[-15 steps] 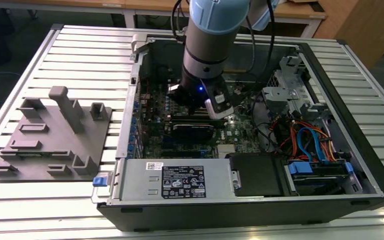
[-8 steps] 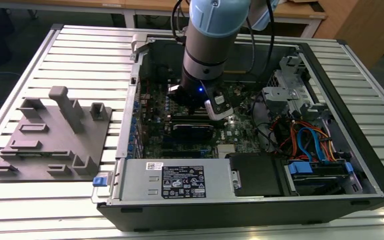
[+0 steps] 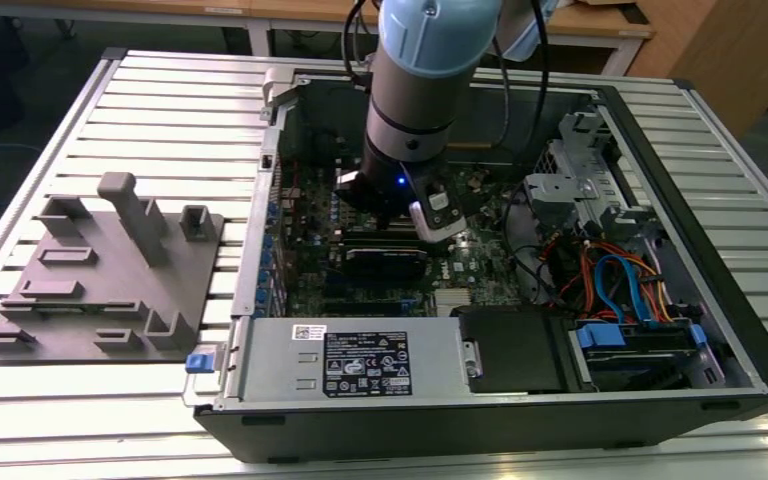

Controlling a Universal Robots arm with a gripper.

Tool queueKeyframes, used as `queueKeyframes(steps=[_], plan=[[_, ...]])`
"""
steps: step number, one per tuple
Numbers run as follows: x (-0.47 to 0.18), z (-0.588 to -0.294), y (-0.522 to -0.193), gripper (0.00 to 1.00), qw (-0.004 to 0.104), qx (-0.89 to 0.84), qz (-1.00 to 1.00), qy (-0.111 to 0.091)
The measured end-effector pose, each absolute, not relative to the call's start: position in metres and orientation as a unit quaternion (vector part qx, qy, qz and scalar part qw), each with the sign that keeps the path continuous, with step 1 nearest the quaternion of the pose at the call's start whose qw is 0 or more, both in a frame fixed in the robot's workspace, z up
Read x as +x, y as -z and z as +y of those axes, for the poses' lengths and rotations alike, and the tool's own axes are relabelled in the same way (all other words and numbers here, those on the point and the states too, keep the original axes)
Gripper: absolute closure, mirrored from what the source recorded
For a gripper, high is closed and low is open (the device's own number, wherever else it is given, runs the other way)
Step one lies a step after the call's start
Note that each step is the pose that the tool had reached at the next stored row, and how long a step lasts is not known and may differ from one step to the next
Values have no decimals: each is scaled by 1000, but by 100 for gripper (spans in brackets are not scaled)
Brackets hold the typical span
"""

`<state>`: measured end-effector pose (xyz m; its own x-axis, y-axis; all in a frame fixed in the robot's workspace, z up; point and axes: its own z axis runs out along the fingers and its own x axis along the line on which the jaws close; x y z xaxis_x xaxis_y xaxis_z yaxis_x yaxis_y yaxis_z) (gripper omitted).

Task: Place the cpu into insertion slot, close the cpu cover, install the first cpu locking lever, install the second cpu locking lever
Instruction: 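Install the second cpu locking lever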

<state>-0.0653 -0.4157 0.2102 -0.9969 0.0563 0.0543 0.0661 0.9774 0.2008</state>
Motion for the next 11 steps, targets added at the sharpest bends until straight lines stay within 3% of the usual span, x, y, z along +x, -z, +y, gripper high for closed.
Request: queueKeyframes(steps=[11], plan=[[-68, -421, -207, 90, 25, -31, -993, 111]])
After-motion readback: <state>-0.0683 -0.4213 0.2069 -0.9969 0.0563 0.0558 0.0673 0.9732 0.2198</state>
